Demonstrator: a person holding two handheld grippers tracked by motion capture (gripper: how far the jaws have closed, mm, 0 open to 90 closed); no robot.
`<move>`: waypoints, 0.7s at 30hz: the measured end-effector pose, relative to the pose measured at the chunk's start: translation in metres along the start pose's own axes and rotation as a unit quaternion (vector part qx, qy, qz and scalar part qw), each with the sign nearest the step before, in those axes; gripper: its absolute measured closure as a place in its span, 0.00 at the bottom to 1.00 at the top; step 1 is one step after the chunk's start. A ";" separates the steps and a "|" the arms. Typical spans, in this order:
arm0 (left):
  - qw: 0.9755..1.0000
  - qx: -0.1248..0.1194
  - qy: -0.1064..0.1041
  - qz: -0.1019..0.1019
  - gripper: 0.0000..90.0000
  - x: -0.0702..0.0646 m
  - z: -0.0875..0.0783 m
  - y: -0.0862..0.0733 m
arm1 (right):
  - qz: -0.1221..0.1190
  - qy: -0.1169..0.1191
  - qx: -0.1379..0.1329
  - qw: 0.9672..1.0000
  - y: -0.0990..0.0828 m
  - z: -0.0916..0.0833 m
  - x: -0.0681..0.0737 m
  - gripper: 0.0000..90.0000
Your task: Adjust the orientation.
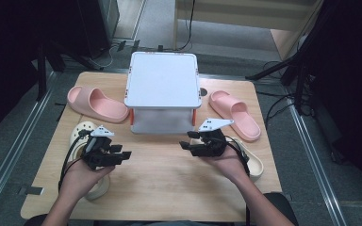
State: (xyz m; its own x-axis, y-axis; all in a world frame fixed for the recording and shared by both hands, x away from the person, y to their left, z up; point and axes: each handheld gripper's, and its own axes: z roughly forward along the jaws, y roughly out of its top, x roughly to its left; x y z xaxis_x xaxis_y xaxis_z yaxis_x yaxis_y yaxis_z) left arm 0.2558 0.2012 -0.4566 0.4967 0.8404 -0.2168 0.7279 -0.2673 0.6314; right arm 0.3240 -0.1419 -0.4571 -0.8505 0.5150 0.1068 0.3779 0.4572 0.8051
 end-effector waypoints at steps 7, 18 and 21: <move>1.000 -0.006 0.006 -0.011 0.58 0.002 -0.007 -0.004 | -0.009 0.004 0.008 1.000 0.001 0.006 0.003 0.54; 0.999 -0.012 0.032 -0.029 0.62 0.011 -0.023 -0.018 | -0.010 0.010 0.009 1.000 0.003 0.009 0.005 0.54; 0.998 -0.012 0.039 -0.037 0.62 0.016 -0.027 -0.023 | -0.009 0.010 0.007 1.000 0.003 0.008 0.004 0.54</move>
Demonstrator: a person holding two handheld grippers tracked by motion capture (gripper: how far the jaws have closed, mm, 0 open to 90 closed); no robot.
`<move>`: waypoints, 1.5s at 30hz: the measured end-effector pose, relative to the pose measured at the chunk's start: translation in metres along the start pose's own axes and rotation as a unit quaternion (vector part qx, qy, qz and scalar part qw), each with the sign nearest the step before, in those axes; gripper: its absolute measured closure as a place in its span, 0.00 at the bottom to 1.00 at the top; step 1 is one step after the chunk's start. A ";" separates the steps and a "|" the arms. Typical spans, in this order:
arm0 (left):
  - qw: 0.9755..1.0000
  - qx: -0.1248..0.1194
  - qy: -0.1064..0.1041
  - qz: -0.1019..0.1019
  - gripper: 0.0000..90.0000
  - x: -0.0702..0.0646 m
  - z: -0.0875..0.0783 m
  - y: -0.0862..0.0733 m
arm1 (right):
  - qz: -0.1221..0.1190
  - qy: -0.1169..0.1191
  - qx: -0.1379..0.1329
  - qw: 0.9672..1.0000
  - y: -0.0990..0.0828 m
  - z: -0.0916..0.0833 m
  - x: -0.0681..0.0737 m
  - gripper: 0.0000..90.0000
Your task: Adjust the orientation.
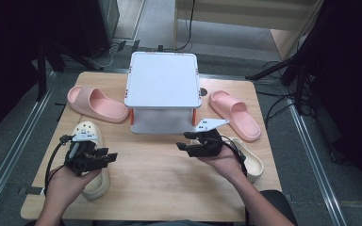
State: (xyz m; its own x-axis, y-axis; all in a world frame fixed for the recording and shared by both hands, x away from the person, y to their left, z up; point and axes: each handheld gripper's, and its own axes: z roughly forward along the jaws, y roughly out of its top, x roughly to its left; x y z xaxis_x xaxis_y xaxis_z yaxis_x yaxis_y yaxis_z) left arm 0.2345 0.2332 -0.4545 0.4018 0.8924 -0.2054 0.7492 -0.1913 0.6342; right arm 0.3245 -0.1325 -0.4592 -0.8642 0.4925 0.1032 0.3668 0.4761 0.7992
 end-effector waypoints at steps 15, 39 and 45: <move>0.998 0.003 0.045 -0.043 0.57 0.031 0.001 -0.014 | -0.002 -0.004 0.005 1.000 -0.001 0.002 0.001 0.54; 0.996 0.007 0.055 -0.072 0.71 0.040 0.020 -0.003 | -0.010 -0.018 0.016 1.000 -0.006 0.007 0.006 0.54; 0.995 0.009 0.057 -0.078 0.82 0.045 0.006 -0.005 | -0.011 -0.021 0.017 1.000 -0.006 0.005 0.006 0.54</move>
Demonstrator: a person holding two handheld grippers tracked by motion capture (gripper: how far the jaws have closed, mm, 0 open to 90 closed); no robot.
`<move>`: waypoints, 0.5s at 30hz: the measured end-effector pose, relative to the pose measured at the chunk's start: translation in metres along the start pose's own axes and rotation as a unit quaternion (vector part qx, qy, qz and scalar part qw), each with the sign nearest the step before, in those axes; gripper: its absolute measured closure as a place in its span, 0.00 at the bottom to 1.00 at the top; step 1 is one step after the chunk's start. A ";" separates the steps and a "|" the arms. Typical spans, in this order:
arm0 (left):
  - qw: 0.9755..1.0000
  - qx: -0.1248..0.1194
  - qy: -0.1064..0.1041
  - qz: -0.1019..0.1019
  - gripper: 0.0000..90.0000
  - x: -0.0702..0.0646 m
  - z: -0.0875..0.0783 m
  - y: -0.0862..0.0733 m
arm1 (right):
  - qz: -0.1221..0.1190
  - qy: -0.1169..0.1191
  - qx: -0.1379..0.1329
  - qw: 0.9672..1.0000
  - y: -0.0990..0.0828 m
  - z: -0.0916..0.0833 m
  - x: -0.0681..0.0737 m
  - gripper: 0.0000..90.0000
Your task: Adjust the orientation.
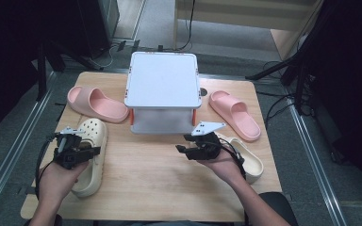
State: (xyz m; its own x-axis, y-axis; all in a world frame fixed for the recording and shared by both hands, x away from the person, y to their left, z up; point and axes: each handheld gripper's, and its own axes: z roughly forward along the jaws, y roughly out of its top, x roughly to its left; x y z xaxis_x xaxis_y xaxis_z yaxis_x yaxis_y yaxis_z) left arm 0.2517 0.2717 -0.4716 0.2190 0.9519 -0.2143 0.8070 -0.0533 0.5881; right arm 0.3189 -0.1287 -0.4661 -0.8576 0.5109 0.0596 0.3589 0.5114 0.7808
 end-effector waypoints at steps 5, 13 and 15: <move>1.000 -0.016 0.007 -0.001 0.87 0.005 -0.010 0.000 | -0.002 0.000 -0.002 1.000 0.000 0.000 0.000 0.54; 0.999 -0.046 -0.026 0.011 0.87 -0.006 -0.027 0.006 | 0.001 0.001 -0.005 1.000 0.000 -0.001 0.000 0.55; 0.998 -0.049 -0.031 0.026 0.87 -0.017 -0.029 0.008 | 0.002 0.000 -0.005 1.000 0.000 -0.001 0.000 0.55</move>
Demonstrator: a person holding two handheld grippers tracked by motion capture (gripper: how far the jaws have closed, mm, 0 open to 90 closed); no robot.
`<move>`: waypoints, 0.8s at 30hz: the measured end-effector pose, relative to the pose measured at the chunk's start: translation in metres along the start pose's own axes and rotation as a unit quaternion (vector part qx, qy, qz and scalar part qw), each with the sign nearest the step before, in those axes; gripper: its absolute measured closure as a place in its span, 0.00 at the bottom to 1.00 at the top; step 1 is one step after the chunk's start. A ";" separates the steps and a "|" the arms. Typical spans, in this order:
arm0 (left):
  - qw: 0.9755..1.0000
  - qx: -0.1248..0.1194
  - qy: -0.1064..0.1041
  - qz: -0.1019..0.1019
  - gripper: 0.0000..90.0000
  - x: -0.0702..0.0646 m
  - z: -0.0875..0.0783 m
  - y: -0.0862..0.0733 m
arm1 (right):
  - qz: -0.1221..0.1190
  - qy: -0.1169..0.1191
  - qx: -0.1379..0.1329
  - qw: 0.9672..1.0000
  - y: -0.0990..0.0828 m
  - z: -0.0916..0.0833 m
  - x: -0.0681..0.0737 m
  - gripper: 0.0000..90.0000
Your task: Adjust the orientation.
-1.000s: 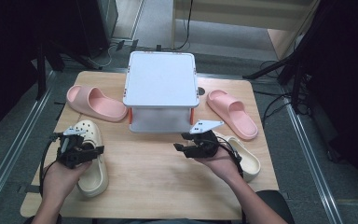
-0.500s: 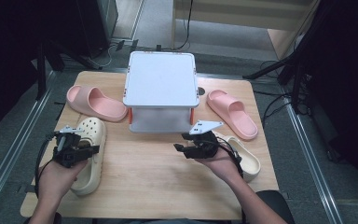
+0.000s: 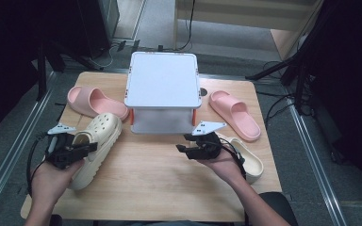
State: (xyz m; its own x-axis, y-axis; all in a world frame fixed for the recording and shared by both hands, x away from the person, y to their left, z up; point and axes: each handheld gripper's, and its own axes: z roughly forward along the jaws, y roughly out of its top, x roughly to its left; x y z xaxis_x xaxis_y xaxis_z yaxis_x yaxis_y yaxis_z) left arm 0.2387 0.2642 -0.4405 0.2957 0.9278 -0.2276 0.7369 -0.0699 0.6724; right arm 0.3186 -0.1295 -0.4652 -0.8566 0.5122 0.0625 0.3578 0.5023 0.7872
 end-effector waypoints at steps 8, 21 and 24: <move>0.998 -0.006 -0.035 0.049 0.87 -0.033 0.005 0.008 | -0.003 0.000 -0.002 1.000 -0.001 -0.001 0.003 0.55; 0.990 0.022 -0.088 0.108 0.87 -0.077 0.040 0.020 | 0.006 -0.015 -0.015 1.000 -0.010 -0.009 0.014 0.56; 0.987 0.030 -0.098 0.121 0.86 -0.085 0.050 0.022 | 0.007 -0.018 -0.013 1.000 -0.013 -0.010 0.016 0.56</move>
State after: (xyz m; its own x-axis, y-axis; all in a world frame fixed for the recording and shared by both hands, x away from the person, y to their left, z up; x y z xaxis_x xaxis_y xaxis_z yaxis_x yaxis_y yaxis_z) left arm 0.2601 0.1654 -0.4413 0.5750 0.7927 -0.2024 0.6639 -0.3075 0.6816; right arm 0.2964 -0.1343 -0.4680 -0.8375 0.5440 0.0523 0.3595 0.4764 0.8024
